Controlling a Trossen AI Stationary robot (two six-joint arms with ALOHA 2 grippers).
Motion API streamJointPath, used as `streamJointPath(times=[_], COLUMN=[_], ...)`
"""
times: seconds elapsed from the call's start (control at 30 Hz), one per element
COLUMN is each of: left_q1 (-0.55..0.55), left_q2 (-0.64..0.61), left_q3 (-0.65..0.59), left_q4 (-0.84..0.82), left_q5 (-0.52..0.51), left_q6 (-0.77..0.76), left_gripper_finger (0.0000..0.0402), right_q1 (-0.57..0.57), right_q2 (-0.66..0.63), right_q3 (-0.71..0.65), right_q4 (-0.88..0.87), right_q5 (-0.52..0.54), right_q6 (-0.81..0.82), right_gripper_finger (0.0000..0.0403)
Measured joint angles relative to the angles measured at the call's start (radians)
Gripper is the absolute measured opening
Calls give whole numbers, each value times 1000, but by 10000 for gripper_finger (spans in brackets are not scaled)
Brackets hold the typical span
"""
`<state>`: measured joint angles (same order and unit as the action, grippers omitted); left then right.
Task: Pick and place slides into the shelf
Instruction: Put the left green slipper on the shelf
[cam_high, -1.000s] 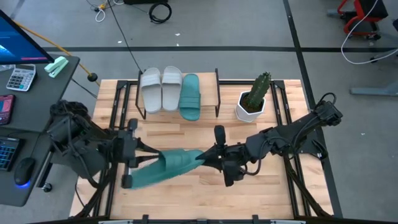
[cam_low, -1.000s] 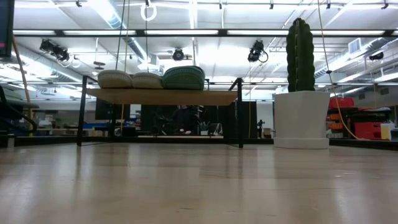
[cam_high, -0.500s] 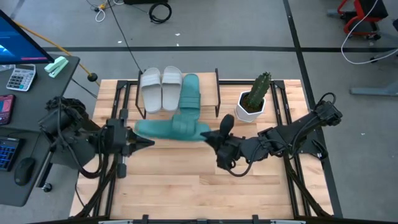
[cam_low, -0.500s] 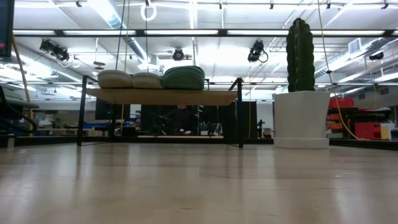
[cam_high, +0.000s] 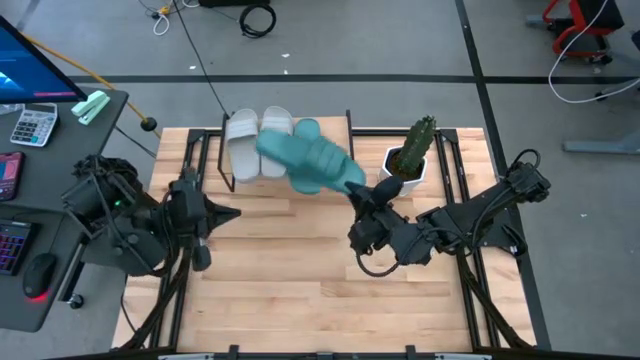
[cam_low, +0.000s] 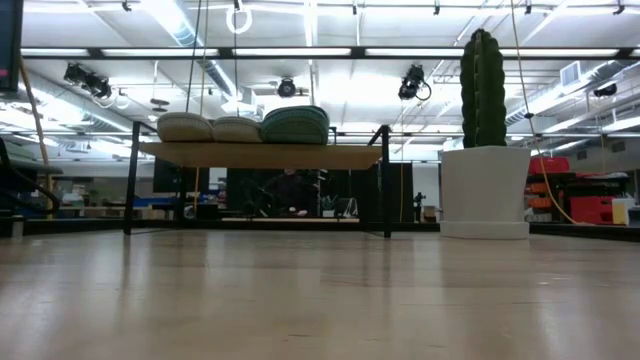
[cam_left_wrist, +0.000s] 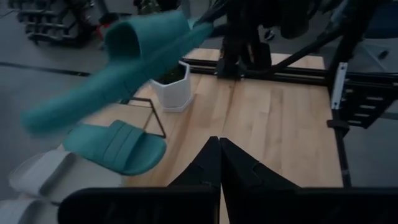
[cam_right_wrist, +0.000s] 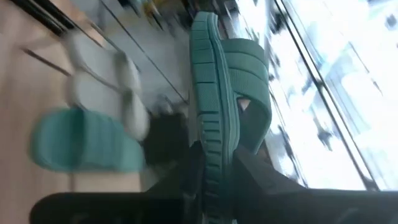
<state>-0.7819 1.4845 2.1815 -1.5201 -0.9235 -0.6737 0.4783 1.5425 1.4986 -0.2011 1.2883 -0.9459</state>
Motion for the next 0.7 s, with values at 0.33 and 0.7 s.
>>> streamJointPath(times=[0.33,0.7], left_q1=[0,0], left_q2=[0,0], left_q3=[0,0], left_q4=[-48,-51], left_q5=[-9,-11], left_q6=[-23,-23], left_gripper_finger=[17,21], right_q1=[-11,-71], right_q2=[0,93], right_q3=[0,2], right_q4=[113,146], right_q5=[232,275], right_q6=[15,125], right_gripper_finger=[53,51])
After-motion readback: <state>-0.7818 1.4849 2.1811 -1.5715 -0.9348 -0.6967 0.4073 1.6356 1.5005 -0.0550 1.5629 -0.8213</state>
